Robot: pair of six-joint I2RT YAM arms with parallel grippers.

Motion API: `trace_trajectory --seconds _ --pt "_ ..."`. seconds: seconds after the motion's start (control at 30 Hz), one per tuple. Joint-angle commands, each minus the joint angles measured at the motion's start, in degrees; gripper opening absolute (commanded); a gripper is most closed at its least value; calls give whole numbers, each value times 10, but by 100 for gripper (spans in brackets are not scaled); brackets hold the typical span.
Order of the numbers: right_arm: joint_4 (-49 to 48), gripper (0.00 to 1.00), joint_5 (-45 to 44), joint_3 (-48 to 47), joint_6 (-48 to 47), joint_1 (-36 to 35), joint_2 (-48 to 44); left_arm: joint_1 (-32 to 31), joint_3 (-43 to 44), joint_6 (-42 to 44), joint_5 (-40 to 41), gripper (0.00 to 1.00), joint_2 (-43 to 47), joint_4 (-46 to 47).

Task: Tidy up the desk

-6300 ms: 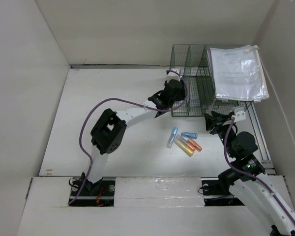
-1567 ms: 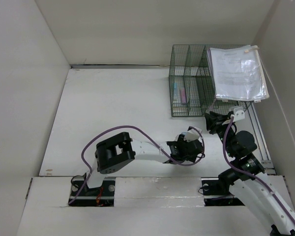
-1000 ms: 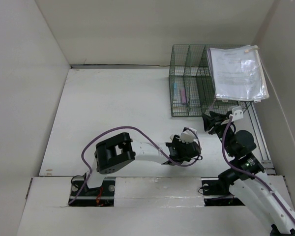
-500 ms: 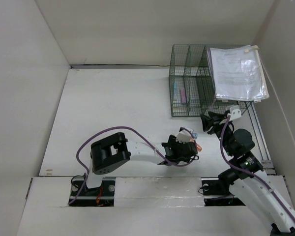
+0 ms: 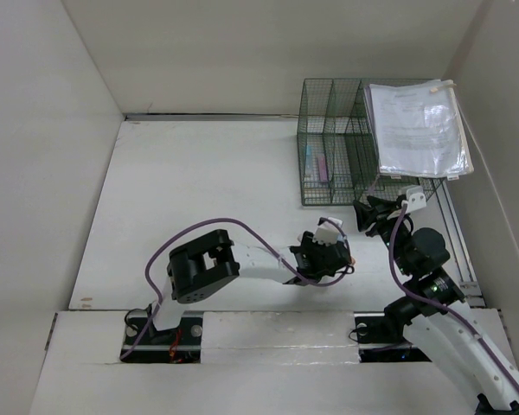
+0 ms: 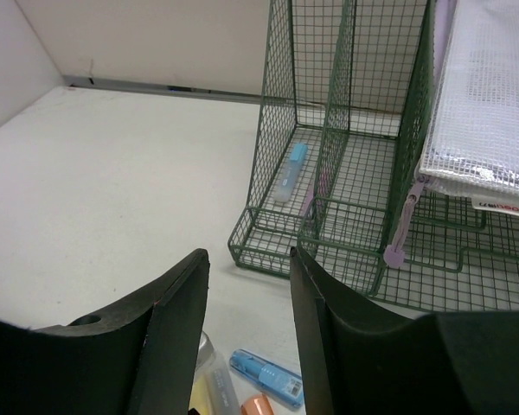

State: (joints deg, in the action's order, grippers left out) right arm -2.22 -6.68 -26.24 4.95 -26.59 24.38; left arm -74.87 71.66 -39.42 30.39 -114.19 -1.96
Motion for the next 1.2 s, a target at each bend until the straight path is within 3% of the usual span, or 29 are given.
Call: trace_trajectory --seconds 0.0,0.27,0.4,0.53,0.6,0.7,0.83,1.17 --pt "-36 48 5 -8 1 3 0 0 8 4 34 55 -3 -11" --pt "-38 48 6 -7 1 3 5 5 -39 -17 34 36 14 -24" --pt "-40 48 11 -7 2 3 5 5 -78 -29 39 40 37 -32" --pt "-42 48 11 -7 2 3 8 5 -71 -26 42 62 38 -39" --pt "-42 48 11 -7 2 3 11 5 -57 -20 45 64 32 -37" --pt "-42 48 11 -7 2 3 10 5 -39 -5 44 63 25 -30" --pt "-41 48 11 -7 2 3 8 5 -7 15 70 50 8 -27" --pt "-42 48 13 -7 2 3 8 17 1 30 85 47 -9 -1"
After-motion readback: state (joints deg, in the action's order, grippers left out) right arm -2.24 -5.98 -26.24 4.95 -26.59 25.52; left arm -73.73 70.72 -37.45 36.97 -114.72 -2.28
